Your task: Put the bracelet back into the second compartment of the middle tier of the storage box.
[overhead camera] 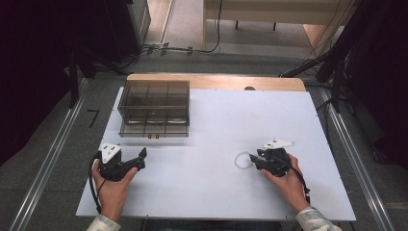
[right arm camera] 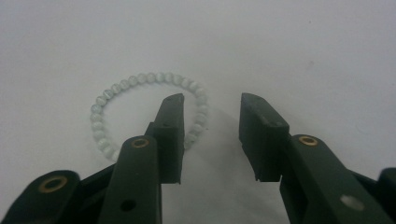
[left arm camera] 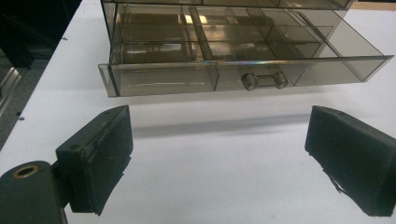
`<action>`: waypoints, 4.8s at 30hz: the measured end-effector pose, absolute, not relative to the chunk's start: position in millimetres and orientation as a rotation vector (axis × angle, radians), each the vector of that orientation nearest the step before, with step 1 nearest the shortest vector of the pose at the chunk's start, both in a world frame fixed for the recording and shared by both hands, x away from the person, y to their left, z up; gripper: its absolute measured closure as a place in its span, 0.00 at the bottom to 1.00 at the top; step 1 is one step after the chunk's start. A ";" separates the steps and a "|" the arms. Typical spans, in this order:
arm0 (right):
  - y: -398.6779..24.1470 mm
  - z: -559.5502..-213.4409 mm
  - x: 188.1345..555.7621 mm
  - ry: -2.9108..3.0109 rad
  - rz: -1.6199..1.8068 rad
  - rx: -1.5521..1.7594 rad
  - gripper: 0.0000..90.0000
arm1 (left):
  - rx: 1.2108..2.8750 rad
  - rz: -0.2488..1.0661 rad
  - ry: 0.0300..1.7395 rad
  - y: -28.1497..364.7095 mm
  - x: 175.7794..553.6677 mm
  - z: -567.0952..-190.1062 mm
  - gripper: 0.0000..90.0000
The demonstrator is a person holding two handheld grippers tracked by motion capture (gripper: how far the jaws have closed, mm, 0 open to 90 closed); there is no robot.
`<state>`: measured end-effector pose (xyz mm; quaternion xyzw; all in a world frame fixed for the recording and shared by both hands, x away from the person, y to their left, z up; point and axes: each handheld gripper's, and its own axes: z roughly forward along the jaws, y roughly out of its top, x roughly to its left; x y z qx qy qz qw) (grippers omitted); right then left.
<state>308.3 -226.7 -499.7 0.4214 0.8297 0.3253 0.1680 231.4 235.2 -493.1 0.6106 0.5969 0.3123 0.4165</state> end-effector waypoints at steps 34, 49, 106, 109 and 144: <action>-217.9 -503.2 311.0 2.385 0.884 1.177 0.94 | 1.561 0.749 1.479 222.7 233.0 -493.9 0.11; -212.8 -484.9 306.9 2.338 0.989 1.135 0.94 | 1.559 0.732 1.451 213.3 232.5 -489.2 0.11; -120.0 -442.5 322.3 2.382 1.240 0.955 0.94 | 1.669 0.644 1.319 154.9 261.3 -474.3 0.21; -113.2 -441.3 323.3 2.388 1.243 0.941 0.94 | 1.655 0.624 1.303 154.3 261.4 -472.1 0.30; -68.3 -429.6 332.9 2.438 1.286 0.879 0.94 | 1.663 0.618 1.237 139.8 266.8 -470.3 0.61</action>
